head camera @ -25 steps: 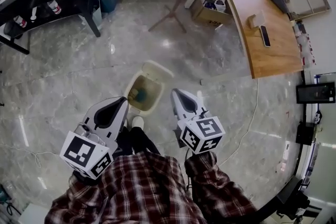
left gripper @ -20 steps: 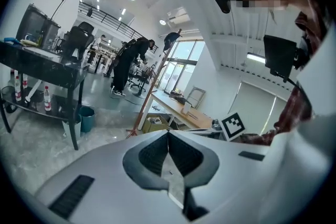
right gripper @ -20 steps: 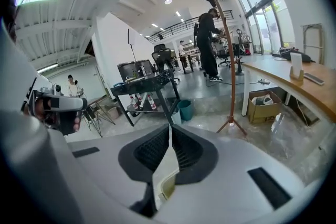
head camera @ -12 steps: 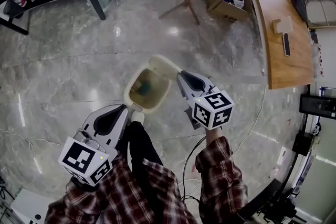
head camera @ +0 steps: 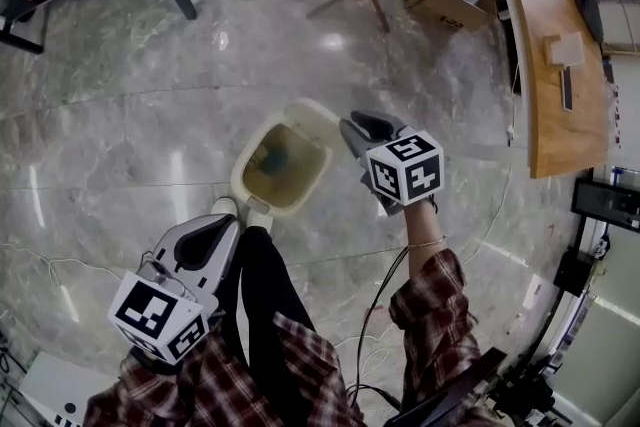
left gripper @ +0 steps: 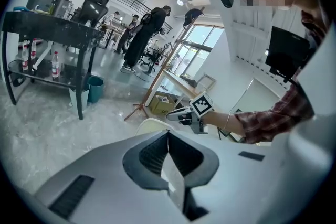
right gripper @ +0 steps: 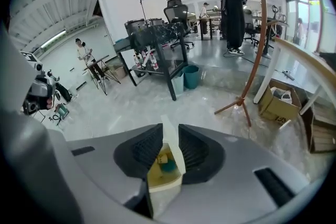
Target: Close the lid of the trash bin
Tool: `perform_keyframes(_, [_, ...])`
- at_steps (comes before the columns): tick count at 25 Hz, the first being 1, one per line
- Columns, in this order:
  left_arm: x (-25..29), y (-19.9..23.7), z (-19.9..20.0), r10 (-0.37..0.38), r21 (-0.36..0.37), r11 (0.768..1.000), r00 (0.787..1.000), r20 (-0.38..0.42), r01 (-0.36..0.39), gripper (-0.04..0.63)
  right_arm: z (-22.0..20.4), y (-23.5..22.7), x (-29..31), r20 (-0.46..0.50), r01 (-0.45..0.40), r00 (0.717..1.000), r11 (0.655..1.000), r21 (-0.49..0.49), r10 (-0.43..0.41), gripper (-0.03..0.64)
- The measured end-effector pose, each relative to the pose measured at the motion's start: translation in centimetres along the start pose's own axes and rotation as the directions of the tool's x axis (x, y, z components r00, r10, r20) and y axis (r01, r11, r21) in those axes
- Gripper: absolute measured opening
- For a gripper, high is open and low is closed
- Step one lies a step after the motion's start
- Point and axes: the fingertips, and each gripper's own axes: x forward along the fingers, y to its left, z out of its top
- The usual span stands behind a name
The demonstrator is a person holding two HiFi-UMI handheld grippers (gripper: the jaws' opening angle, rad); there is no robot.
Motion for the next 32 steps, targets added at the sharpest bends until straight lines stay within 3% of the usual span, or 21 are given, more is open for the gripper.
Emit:
perform_keyframes(7, [0.8,1.6,-1.0,0.017,-0.038,0.999,1.0,0.003,-0.017,0.009,-1.7,-1.0,3.6,-0.064,-0.021,0.998,0.999,-0.034,0.019,0.084])
perform_keyframes(14, [1.1,1.5,-1.0,0.006,-0.058,0.998,1.0,0.013,-0.005,0.009,-2.6,0.2,3.8,-0.062,-0.068,0.996,0.998,0.017,0.069,0.083])
perform_keyframes(24, [0.9,1.5,-1.3,-0.009,-0.064,0.998,1.0,0.029,0.01,0.009,-6.9,7.9,4.0,-0.146,-0.202,0.969,0.979,-0.018,0.197,0.083])
perform_keyframes(32, [0.6,2.7,-4.7,-0.002,-0.106,0.994,1.0,0.001,0.002,0.009,-10.7,12.7,5.5,-0.158,-0.23,0.961,0.973,-0.015,0.225,0.083])
